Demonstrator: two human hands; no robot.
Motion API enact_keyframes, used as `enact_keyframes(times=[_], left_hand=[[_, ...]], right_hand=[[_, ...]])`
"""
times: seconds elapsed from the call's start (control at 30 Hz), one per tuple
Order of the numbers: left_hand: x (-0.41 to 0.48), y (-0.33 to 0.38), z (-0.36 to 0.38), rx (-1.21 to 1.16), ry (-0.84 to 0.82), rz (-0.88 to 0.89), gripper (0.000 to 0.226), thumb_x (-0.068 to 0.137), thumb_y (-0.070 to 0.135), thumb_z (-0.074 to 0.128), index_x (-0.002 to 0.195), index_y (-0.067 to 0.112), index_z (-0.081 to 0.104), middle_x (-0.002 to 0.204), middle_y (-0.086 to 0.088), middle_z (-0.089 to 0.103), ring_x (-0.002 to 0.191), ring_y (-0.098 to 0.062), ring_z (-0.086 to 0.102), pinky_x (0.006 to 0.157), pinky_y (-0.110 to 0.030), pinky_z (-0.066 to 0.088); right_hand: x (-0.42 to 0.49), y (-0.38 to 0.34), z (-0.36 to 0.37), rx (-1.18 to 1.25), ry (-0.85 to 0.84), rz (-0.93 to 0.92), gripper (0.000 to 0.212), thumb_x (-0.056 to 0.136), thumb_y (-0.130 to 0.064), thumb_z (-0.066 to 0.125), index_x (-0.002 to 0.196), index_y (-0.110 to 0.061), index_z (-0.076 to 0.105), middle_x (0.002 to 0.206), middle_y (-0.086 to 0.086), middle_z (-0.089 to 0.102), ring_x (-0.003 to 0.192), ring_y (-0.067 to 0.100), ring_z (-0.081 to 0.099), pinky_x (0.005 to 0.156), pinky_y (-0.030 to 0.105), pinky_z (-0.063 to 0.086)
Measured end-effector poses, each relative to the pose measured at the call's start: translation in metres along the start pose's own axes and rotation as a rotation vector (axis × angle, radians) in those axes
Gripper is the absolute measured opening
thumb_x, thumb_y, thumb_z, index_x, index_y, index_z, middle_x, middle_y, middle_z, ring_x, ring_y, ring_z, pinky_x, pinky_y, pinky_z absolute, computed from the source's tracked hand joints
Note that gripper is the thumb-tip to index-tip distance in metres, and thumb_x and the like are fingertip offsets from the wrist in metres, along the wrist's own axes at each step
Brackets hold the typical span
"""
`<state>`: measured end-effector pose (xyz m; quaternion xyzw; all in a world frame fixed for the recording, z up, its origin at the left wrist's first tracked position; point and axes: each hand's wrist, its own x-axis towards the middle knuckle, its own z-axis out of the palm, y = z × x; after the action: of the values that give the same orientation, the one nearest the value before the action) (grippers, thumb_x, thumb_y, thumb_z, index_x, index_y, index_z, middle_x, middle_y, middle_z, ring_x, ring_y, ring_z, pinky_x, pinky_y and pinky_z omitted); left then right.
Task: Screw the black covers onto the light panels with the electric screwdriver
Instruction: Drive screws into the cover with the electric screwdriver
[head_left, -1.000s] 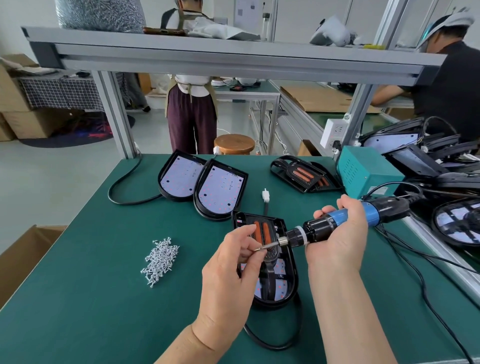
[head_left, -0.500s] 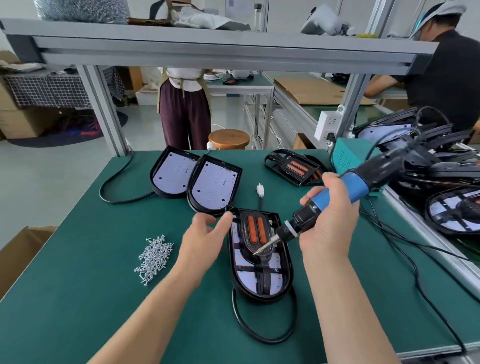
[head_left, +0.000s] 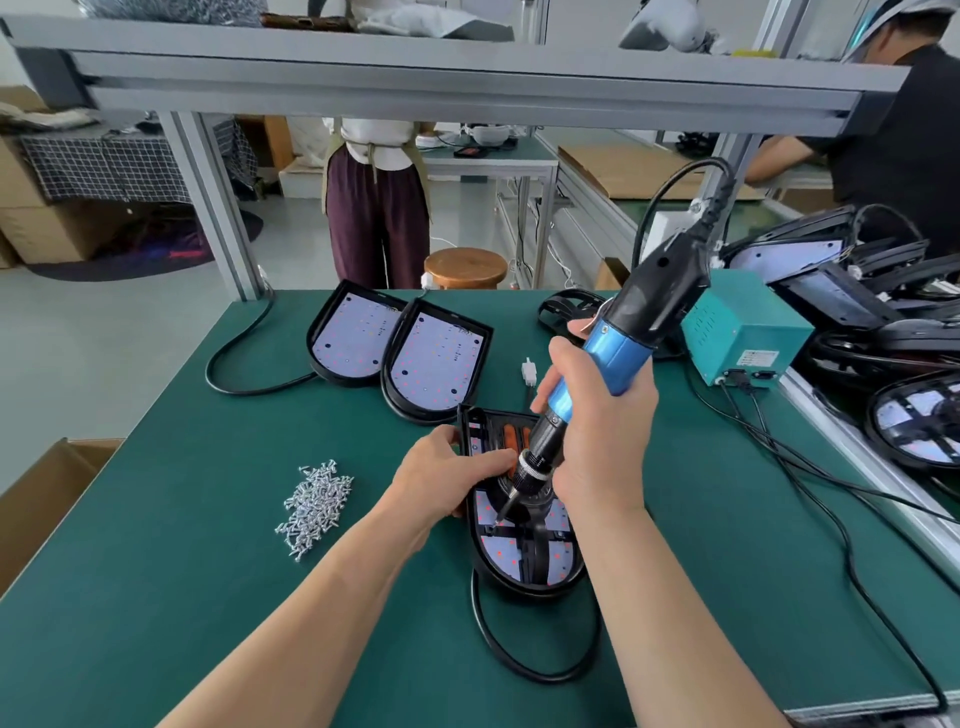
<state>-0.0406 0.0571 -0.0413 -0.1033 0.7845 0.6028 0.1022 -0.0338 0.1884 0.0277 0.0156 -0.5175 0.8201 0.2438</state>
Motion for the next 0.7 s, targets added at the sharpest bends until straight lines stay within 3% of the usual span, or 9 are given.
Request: enact_keyframes(times=[0.13, 0.33, 0.53, 0.7], left_hand=[[-0.002, 0.0, 0.001, -0.023, -0.01, 0.019, 0.05, 0.058, 0.053, 0.081, 0.1, 0.029, 0.066, 0.084, 0.006, 0.077, 0.08, -0.019, 0.074, 0.059, -0.033, 0.053], [-0.001, -0.001, 0.002, -0.038, 0.006, 0.039, 0.056, 0.048, 0.057, 0.076, 0.094, 0.027, 0.067, 0.08, 0.005, 0.076, 0.077, -0.019, 0.072, 0.06, -0.032, 0.049], [0.002, -0.001, 0.006, -0.056, 0.02, 0.037, 0.049, 0.044, 0.046, 0.073, 0.085, 0.019, 0.068, 0.076, 0.004, 0.075, 0.079, -0.02, 0.072, 0.083, -0.044, 0.058], [0.003, -0.001, 0.008, -0.086, 0.032, 0.029, 0.057, 0.041, 0.046, 0.073, 0.09, 0.019, 0.068, 0.085, 0.0, 0.076, 0.086, -0.023, 0.073, 0.088, -0.047, 0.058]], right_hand=[[-0.003, 0.004, 0.003, -0.007, -0.032, 0.006, 0.021, 0.079, -0.013, 0.068, 0.098, -0.017, 0.061, 0.056, 0.006, 0.05, 0.048, 0.018, 0.048, 0.062, 0.027, 0.057], [-0.005, 0.004, 0.006, -0.026, -0.13, 0.0, 0.021, 0.078, -0.015, 0.069, 0.098, -0.019, 0.062, 0.059, 0.005, 0.051, 0.049, 0.018, 0.049, 0.053, 0.022, 0.049], [-0.007, 0.004, 0.011, -0.097, -0.243, -0.026, 0.03, 0.077, -0.018, 0.07, 0.105, -0.023, 0.063, 0.061, 0.003, 0.052, 0.051, 0.02, 0.048, 0.054, 0.025, 0.046], [-0.009, 0.005, 0.007, -0.078, -0.245, -0.056, 0.023, 0.076, -0.019, 0.068, 0.096, -0.02, 0.058, 0.061, 0.008, 0.05, 0.049, 0.019, 0.047, 0.054, 0.022, 0.045]])
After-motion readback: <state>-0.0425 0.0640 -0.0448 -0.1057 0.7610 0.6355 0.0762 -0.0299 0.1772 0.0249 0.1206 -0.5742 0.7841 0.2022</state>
